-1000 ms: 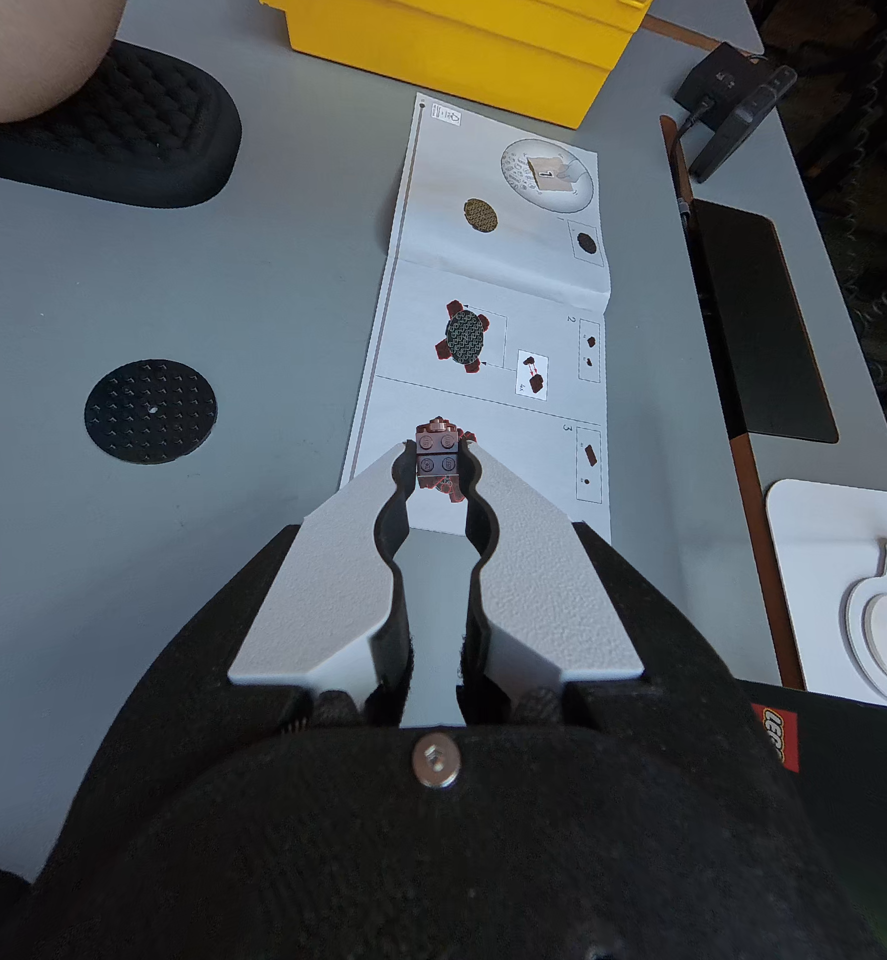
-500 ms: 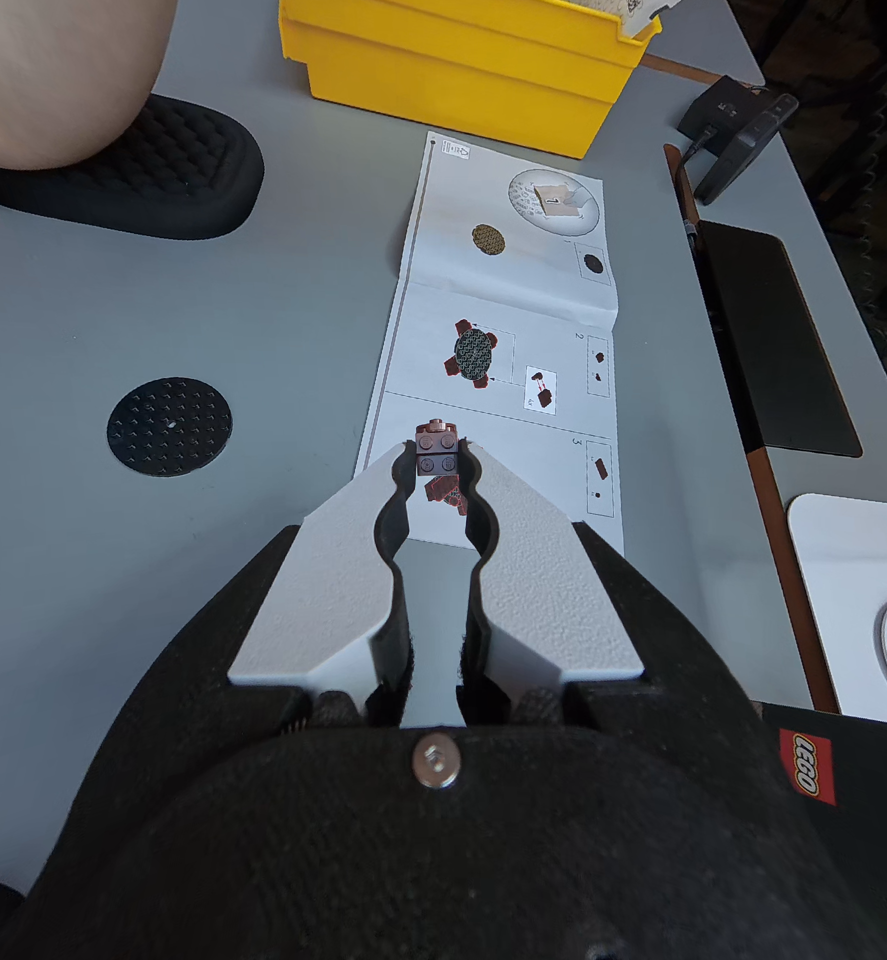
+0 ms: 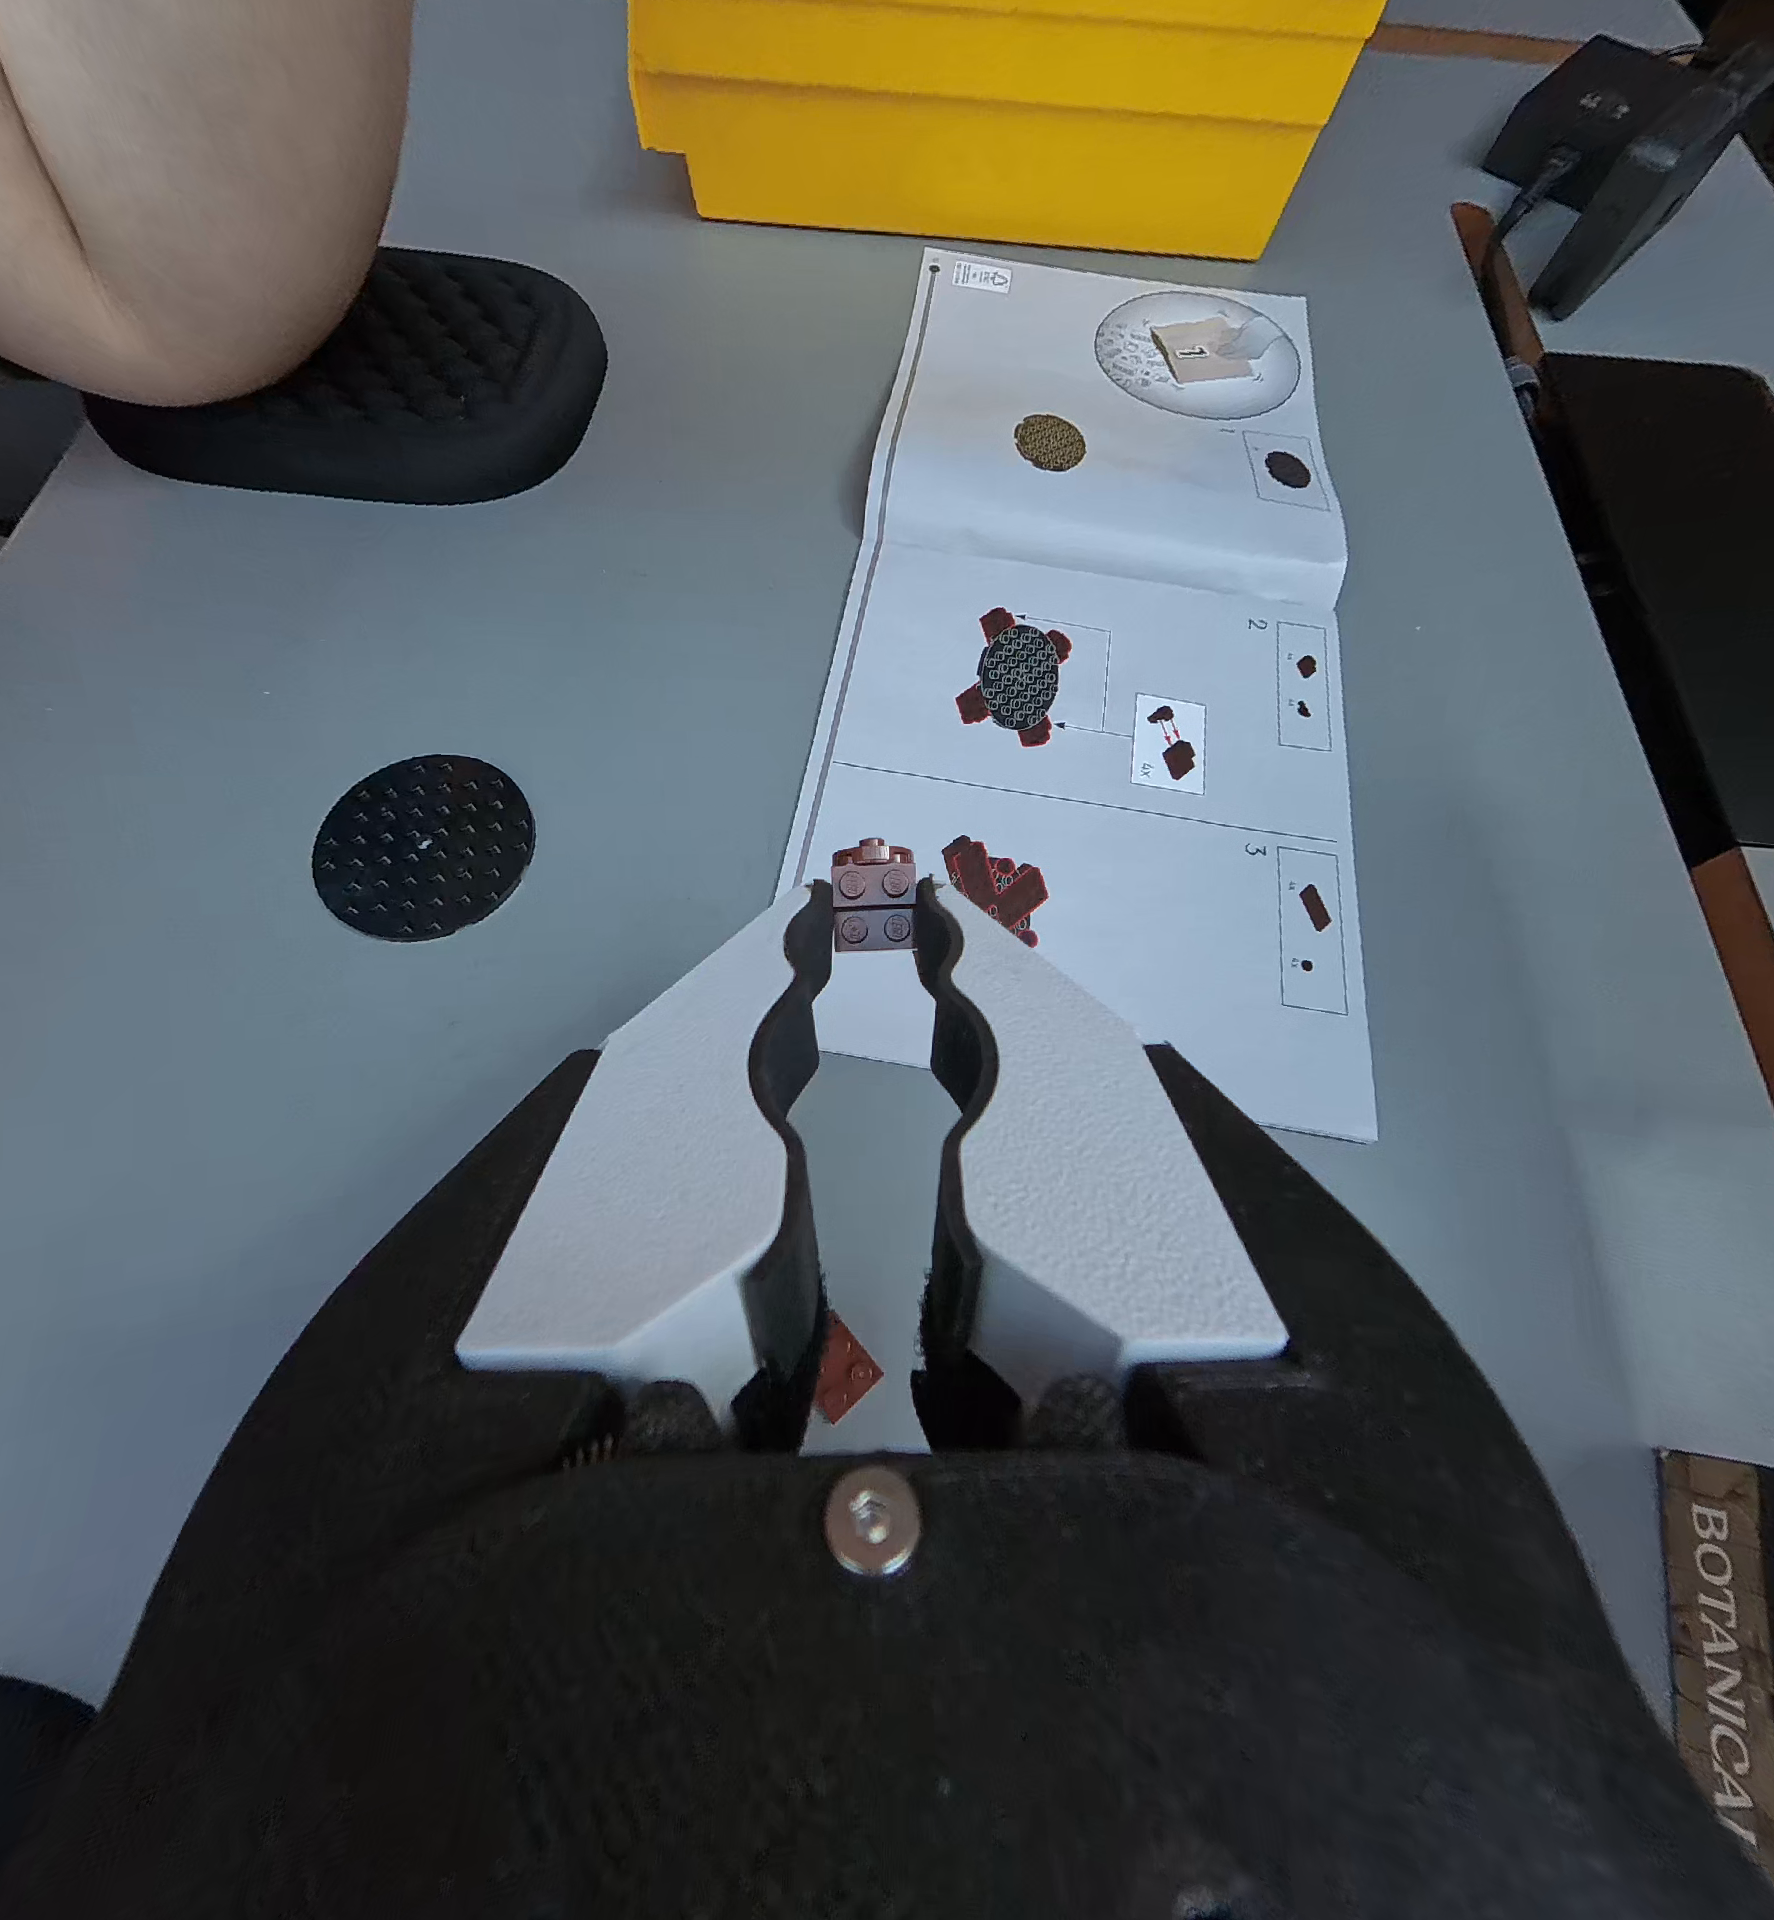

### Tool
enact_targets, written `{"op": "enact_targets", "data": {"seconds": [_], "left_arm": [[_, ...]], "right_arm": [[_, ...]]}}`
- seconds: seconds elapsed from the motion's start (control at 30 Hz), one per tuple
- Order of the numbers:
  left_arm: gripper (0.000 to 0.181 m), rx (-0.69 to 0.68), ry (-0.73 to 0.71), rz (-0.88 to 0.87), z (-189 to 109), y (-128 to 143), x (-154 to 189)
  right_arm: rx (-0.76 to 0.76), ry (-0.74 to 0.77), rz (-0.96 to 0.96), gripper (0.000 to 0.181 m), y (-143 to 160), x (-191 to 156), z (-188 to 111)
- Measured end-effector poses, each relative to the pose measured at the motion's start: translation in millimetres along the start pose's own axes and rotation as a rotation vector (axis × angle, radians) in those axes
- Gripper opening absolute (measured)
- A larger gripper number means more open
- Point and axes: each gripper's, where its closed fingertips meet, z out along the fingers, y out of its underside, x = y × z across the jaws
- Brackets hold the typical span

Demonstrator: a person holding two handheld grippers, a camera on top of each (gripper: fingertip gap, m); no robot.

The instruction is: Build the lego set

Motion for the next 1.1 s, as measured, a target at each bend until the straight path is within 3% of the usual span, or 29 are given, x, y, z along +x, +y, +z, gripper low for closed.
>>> {"op": "enact_targets", "data": {"seconds": [0.37, 0.77, 1.1], "left_arm": [[0.017, -0.009, 0.012, -0.004, 2, 2, 3], [0.016, -0.005, 0.02, 0.01, 2, 1, 7], [0.016, -0.008, 0.019, 0.007, 3, 2, 6]], "right_arm": [[0.039, -0.123, 0.05, 0.015, -5, -17, -7], [0.215, -0.352, 0.174, 0.015, -23, -38, -29], [0.275, -0.38, 0.195, 0.015, -29, -38, -38]]}}
